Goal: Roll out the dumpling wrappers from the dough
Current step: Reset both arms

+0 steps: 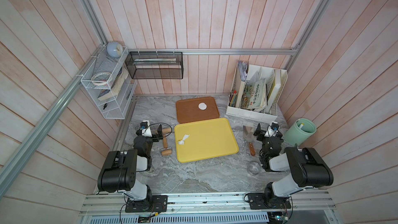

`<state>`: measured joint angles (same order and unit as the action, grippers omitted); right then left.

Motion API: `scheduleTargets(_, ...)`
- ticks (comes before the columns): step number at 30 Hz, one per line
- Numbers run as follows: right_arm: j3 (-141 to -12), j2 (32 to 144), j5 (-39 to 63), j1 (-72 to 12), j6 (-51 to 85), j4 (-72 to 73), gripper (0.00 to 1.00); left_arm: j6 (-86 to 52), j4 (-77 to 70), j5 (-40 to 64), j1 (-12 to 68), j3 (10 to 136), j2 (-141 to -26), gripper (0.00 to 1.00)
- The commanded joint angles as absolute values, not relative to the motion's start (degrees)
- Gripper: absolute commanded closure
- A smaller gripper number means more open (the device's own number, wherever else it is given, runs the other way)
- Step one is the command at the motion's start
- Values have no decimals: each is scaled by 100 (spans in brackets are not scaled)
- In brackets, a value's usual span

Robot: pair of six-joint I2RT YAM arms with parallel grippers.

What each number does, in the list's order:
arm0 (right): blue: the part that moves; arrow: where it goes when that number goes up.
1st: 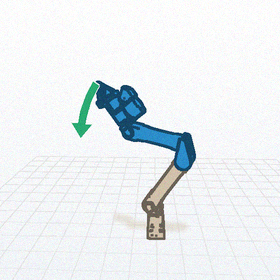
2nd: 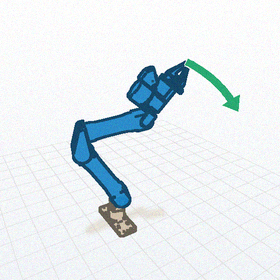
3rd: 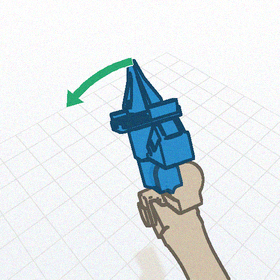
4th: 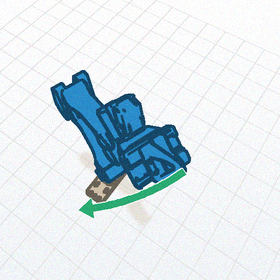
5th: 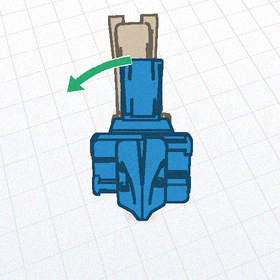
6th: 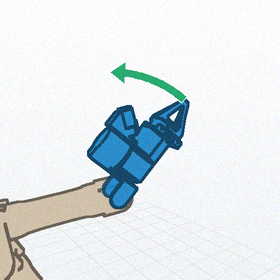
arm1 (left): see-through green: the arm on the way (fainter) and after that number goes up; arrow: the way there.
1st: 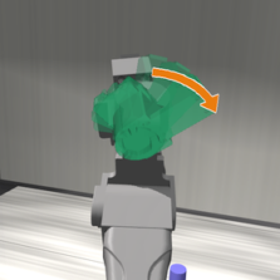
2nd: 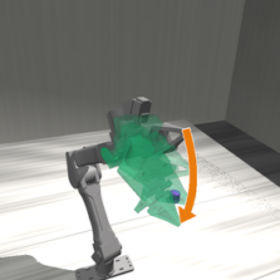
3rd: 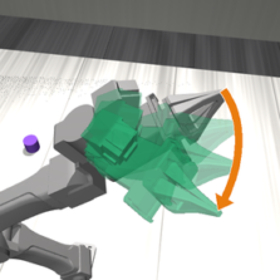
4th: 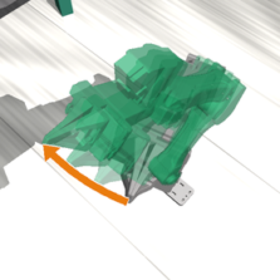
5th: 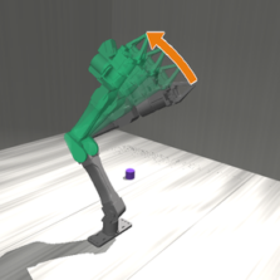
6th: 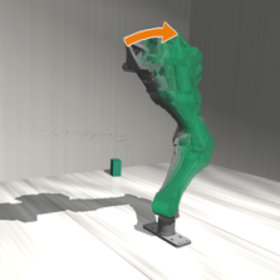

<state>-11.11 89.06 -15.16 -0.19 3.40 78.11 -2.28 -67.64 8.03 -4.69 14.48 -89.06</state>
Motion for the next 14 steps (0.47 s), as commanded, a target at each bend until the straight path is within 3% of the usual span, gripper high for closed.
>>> scheduleTargets(1,-1063,8966,-1591,-4,422,7998,2,-119,-6703,940,-433,1560,-8931,0)
scheduleTargets(14,-1063,8967,-1591,0,422,7997,2,-105,-6726,929,-422,1548,-8930,0)
